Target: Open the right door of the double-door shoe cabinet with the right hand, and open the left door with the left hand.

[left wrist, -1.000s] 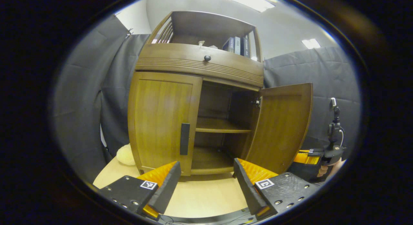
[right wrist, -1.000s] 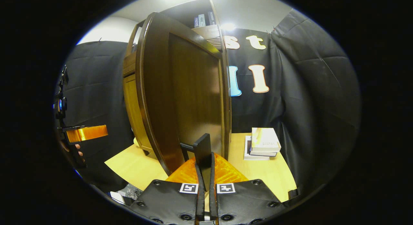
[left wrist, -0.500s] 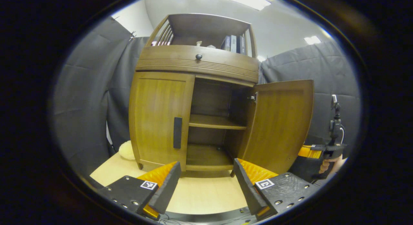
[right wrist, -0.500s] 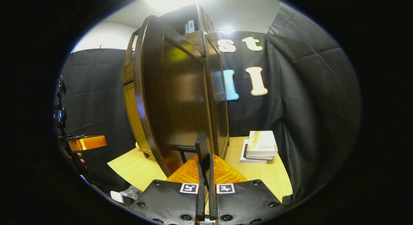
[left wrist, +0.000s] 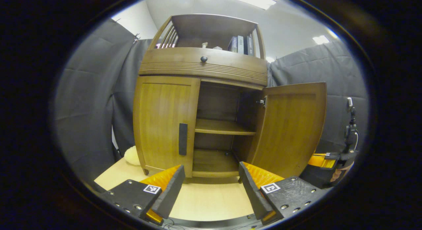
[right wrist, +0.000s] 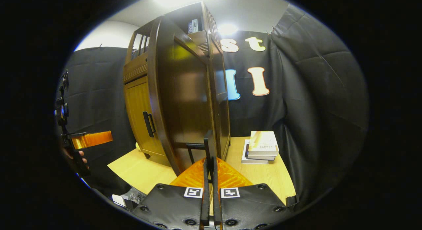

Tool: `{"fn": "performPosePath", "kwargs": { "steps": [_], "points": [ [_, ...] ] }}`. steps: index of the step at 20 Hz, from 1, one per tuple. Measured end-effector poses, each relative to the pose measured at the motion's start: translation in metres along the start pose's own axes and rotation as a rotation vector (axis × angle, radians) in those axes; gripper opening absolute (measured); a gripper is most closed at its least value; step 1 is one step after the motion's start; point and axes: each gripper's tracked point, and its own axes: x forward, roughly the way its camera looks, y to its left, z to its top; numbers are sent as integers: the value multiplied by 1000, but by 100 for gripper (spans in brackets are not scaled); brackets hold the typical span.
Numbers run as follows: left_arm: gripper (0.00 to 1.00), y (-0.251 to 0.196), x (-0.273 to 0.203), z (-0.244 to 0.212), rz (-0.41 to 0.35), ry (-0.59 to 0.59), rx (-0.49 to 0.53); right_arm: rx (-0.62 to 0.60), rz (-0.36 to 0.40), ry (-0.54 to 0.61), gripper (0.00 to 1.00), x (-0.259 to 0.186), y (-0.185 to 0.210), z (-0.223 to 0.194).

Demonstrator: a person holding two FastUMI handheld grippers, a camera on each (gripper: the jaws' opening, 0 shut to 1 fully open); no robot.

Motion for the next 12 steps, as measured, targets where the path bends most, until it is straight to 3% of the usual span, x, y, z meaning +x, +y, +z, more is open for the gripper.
{"fn": "performPosePath", "kwargs": {
  "steps": [7, 12],
  "points": [
    [94, 6, -3, -2, -31, 22, -9, 27, -71, 11, 0, -37, 23, -6],
    [94, 46, 16, 17, -23, 25, -29, 52, -50, -24, 2, -45, 89, 8]
  ]
}}
